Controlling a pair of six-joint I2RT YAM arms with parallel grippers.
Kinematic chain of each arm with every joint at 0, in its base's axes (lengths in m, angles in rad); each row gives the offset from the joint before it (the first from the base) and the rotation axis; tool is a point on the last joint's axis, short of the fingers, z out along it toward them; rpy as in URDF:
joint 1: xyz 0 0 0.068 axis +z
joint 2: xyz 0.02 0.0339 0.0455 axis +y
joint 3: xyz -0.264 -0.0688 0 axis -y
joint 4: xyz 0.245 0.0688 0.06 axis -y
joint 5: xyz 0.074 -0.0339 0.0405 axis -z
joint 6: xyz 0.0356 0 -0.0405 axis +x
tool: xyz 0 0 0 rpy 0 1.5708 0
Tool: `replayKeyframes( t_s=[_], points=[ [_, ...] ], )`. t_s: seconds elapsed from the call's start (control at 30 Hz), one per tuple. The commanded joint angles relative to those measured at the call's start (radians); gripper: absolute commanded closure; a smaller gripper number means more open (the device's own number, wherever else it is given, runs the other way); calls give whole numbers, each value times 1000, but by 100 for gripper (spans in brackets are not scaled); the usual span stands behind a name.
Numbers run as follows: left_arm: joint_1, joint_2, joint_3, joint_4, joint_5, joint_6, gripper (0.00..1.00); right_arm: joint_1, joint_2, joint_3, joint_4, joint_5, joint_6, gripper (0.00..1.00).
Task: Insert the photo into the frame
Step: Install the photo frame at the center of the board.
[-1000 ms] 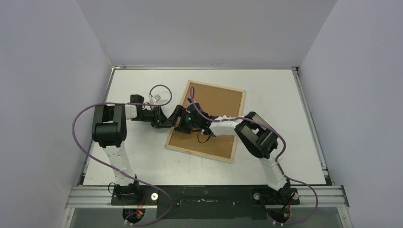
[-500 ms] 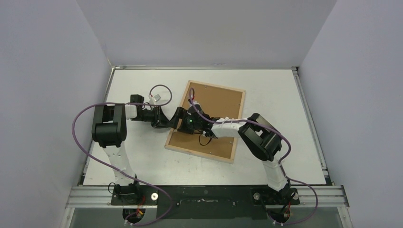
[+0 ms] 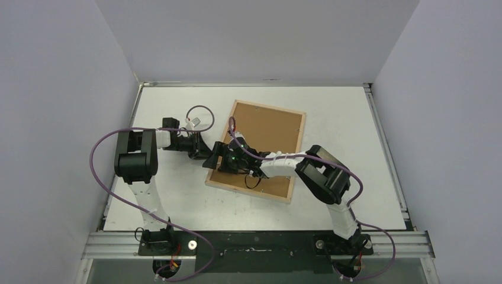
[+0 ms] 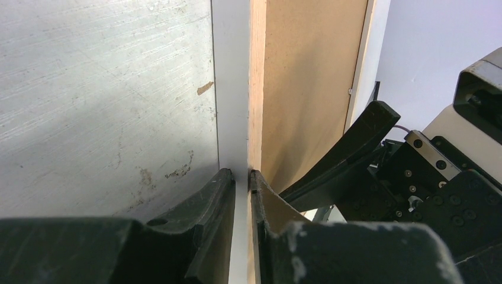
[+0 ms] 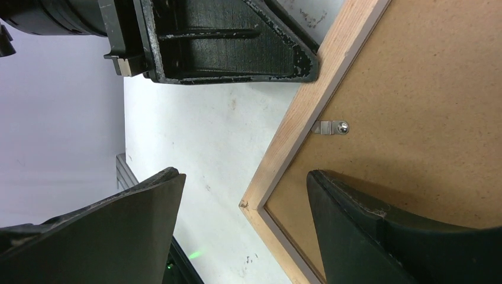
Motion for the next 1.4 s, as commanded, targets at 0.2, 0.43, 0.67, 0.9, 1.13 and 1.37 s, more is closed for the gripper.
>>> replayKeyframes(
  t_s=[0.2, 0.43, 0.67, 0.9, 1.13, 1.37],
  points=[
    [-5, 1, 23, 8, -15, 23, 86, 2, 32, 60, -4, 87, -41, 22],
    [-5, -2, 22, 8, -9, 22, 86, 0, 61, 92, 2, 74, -35, 22],
    [-7, -2, 18, 9, 1, 20, 87, 1, 41, 86, -13, 174, -94, 22],
    [-6, -11, 11, 5, 19, 11, 87, 8, 54, 71, 74, 212, -132, 23],
    [-6, -31, 5, -8, 37, -2, 87, 13, 1, 42, 119, 169, -135, 23],
    [14, -90, -6, -21, 56, -24, 87, -39, -263, -123, 95, 156, -155, 21]
  ],
)
